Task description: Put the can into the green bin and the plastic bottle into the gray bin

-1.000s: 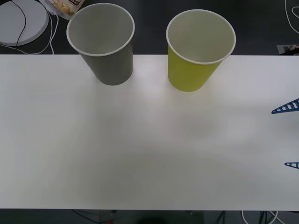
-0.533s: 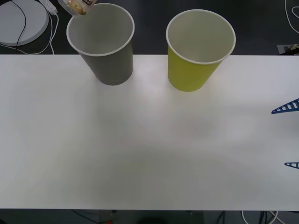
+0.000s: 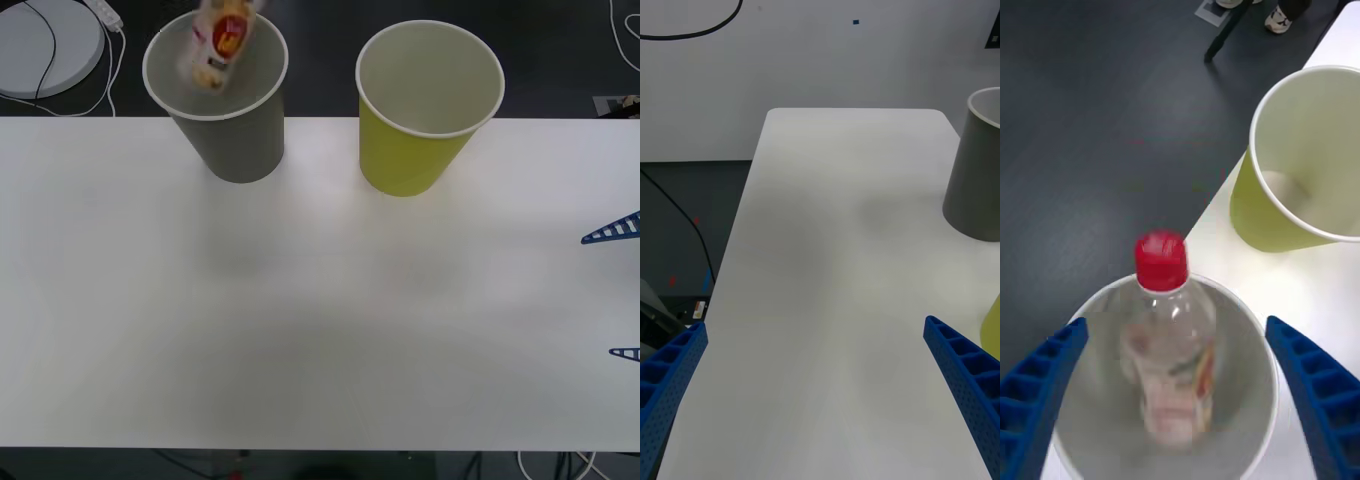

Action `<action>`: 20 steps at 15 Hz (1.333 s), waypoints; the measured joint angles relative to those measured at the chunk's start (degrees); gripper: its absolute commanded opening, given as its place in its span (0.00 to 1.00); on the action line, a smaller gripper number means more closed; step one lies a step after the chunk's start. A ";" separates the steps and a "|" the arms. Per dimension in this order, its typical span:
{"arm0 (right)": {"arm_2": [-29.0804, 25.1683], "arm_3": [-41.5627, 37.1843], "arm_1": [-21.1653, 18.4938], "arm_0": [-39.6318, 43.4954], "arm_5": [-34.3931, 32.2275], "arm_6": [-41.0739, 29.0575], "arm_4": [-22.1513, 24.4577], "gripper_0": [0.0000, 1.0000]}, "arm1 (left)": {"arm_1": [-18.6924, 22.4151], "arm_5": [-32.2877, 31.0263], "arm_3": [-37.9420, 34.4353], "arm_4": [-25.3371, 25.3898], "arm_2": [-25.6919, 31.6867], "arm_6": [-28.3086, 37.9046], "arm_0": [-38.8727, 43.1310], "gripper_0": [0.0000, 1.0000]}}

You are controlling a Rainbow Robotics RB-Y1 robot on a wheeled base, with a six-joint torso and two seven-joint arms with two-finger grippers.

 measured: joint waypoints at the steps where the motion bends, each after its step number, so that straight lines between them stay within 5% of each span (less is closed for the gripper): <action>1: 0.00 0.00 0.00 0.00 0.00 0.00 0.00 1.00 | 0.00 0.00 0.00 -0.05 0.00 0.04 0.00 1.00; 15: 0.00 0.00 0.00 0.00 0.00 0.00 0.00 1.00 | 0.16 0.01 0.05 0.04 0.00 -0.02 0.20 1.00; 20: 0.00 0.00 0.00 0.00 0.00 0.00 0.00 1.00 | 4.21 0.53 -6.05 3.95 0.03 -0.77 4.90 1.00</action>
